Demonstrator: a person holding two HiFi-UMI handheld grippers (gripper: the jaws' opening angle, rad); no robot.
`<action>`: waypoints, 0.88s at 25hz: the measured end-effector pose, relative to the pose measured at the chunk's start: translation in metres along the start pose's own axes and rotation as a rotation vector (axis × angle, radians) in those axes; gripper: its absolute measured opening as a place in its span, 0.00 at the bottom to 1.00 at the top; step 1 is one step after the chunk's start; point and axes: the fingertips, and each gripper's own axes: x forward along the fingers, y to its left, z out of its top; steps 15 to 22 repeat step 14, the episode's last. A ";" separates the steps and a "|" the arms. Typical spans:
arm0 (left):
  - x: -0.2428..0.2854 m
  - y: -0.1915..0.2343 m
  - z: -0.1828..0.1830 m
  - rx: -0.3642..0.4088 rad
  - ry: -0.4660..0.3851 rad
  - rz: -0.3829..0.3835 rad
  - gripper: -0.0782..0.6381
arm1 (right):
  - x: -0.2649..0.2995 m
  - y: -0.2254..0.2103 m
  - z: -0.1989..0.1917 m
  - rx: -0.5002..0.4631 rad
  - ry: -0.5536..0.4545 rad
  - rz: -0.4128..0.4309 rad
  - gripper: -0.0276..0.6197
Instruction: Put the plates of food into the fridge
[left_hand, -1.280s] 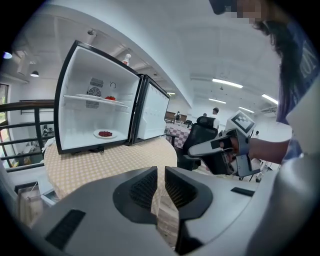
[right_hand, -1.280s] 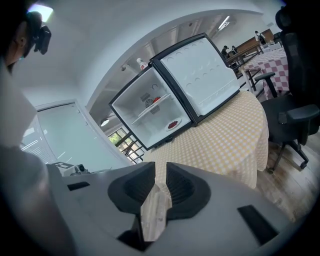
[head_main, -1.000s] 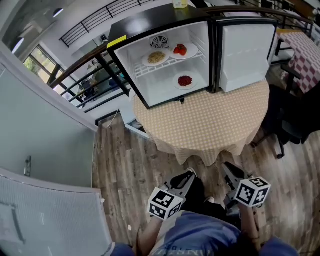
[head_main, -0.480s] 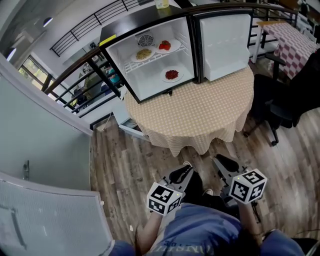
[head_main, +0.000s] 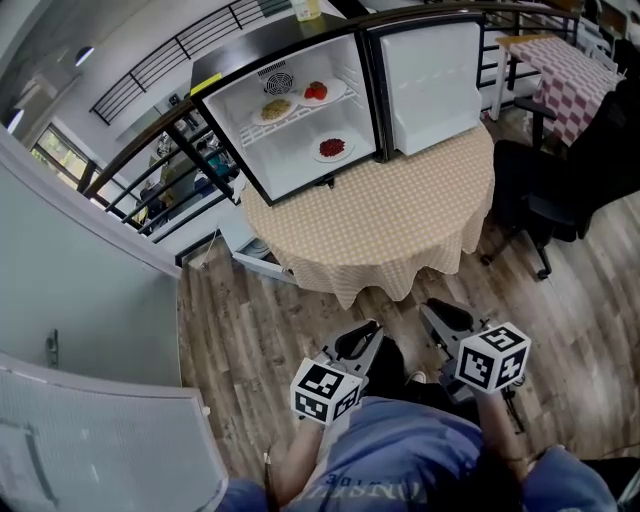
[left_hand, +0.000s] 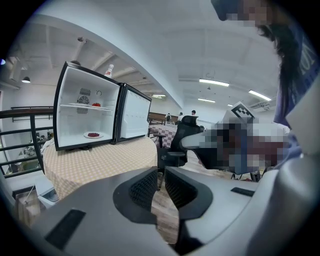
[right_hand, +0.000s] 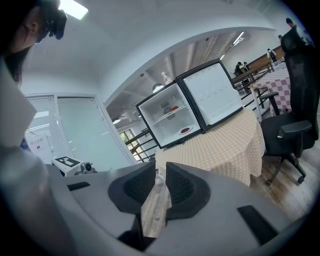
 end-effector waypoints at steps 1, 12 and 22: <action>-0.002 0.000 0.000 0.001 -0.001 0.002 0.17 | 0.000 0.001 -0.001 -0.003 0.002 0.002 0.16; -0.018 0.016 0.000 0.005 -0.014 0.047 0.17 | 0.021 0.022 -0.006 -0.049 0.051 0.046 0.16; -0.023 0.020 -0.001 -0.001 -0.019 0.067 0.17 | 0.026 0.029 -0.008 -0.061 0.065 0.065 0.16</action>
